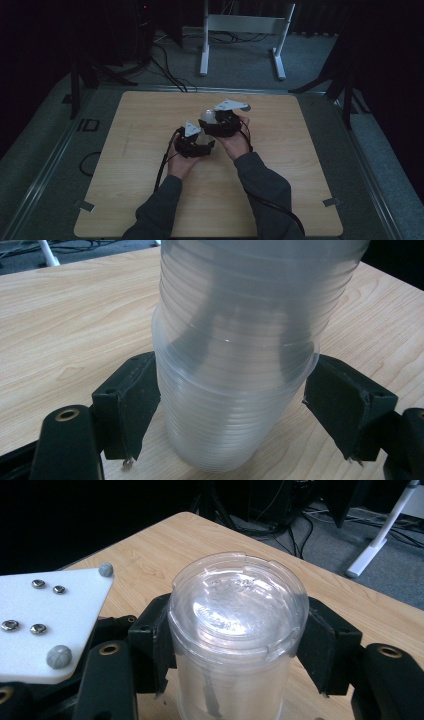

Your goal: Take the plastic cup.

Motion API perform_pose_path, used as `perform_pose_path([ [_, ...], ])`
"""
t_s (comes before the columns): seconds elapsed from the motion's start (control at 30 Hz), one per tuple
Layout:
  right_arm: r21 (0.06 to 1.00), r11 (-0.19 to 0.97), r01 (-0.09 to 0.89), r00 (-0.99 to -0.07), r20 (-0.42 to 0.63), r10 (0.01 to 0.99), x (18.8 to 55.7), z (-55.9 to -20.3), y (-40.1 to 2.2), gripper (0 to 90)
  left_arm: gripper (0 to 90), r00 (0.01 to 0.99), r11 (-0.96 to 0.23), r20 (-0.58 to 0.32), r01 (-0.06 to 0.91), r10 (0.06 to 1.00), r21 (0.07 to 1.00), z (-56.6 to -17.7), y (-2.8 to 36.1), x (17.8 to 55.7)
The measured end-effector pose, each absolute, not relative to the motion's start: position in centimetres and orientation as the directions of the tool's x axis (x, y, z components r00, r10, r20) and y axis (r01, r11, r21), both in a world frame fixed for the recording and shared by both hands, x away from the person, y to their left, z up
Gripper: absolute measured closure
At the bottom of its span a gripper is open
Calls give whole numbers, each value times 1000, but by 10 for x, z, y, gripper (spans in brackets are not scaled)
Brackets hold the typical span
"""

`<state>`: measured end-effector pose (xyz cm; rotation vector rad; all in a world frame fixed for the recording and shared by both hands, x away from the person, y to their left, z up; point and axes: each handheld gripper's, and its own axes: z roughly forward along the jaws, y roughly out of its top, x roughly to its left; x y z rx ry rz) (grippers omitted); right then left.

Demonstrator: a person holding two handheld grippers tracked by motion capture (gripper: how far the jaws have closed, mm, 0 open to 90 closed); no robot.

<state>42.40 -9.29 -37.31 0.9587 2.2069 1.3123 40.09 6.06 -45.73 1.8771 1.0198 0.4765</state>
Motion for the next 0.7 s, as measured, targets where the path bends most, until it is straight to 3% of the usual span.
perform_pose_path([
  [0.7,896,276,348,-687,43,725,420,-357,-97,376,229,580,-252,-68,453,811,855,-458,61,400],
])
